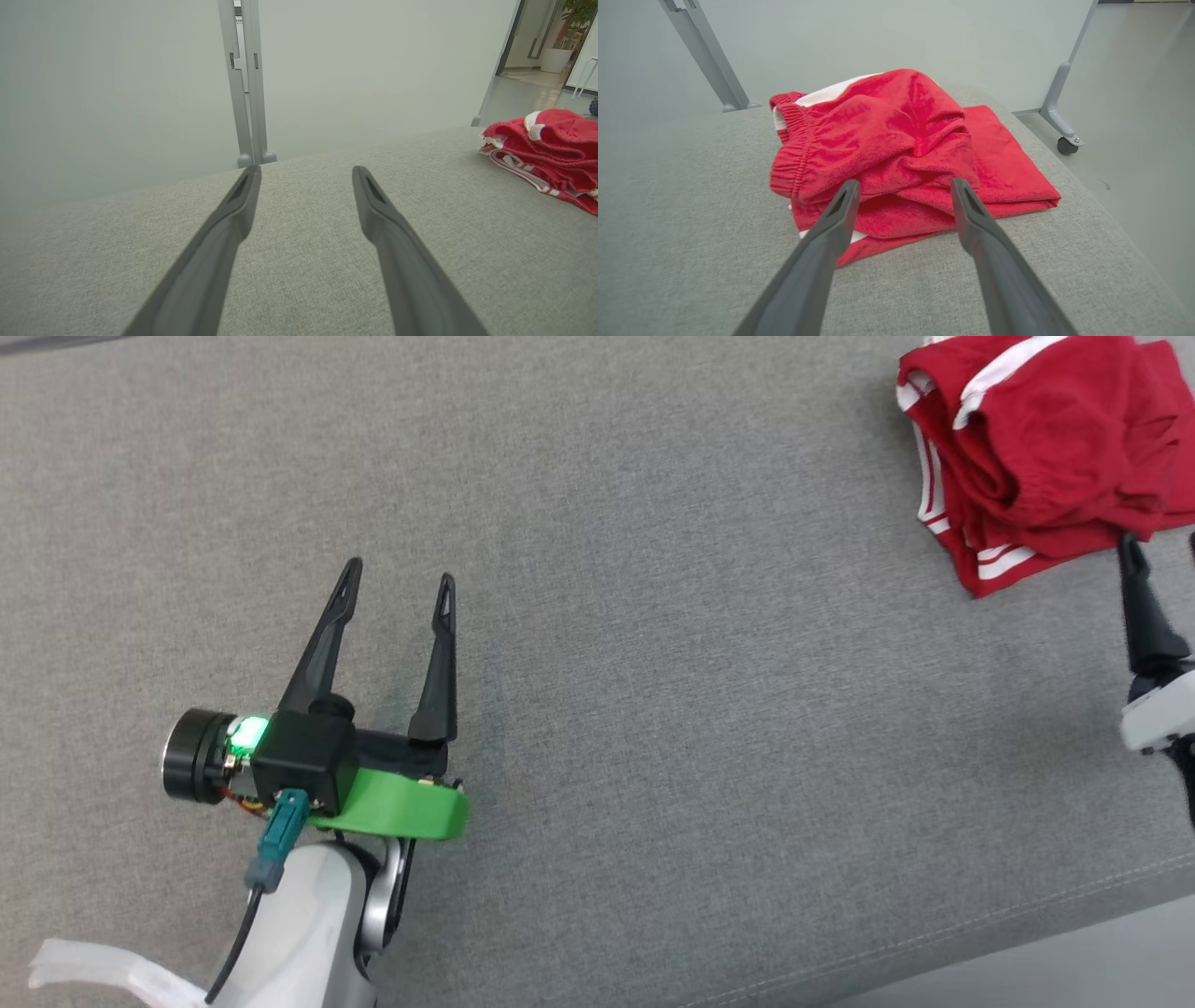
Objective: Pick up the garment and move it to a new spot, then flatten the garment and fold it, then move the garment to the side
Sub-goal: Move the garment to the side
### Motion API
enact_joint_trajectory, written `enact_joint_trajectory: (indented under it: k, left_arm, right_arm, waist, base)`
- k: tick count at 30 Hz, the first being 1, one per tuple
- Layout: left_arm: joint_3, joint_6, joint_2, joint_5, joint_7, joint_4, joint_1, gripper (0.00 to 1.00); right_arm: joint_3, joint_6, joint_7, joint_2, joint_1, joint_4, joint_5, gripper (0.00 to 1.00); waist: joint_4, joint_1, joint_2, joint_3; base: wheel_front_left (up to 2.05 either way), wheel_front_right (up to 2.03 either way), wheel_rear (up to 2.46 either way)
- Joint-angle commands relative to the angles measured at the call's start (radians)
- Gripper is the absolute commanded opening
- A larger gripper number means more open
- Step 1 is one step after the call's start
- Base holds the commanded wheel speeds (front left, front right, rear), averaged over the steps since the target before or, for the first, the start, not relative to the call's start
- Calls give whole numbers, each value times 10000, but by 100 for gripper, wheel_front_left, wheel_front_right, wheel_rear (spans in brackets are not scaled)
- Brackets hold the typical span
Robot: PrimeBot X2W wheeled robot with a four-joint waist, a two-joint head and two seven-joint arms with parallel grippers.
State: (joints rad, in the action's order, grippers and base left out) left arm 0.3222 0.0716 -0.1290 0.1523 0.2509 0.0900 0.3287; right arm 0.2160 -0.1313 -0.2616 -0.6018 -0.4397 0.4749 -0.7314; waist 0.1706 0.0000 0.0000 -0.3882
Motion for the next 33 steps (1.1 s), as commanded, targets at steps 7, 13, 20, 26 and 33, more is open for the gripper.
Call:
enact_joint_trajectory:
  k: [7, 13, 20, 26, 33]
  left_arm:
    - [-386, 444, -274, 348, -180, -213, -1264, 100]
    - [-591, 697, -366, 568, -217, -355, -1919, 100]
    - [-1059, 1039, -544, 820, -137, -338, -2775, 100]
    - [-1289, 1134, -736, 1013, -103, -239, -3441, 100]
    - [-1253, 1039, -847, 1189, -139, -99, -4019, 100]
  right_arm:
    - [-401, 12, -33, 1247, 1906, -2265, 1380, 100]
    - [-293, 11, 51, 1848, 2836, -3429, 1948, 100]
    - [-625, 9, 561, 2552, 3908, -4458, 2417, 100]
    - [-1149, 9, 1091, 2955, 4733, -5014, 2884, 100]
    - [-1551, 9, 1647, 3162, 5477, -5477, 3187, 100]
  waist:
    - [437, 0, 0, 1645]
    - [36, 0, 0, 2224]
    - [-686, 0, 0, 2899]
    - [-1175, 0, 0, 3420]
    - [-1375, 0, 0, 3927]
  base:
    - [0, 0, 0]
    - [0, 0, 0]
    - [0, 0, 0]
    - [0, 0, 0]
    - [0, 0, 0]
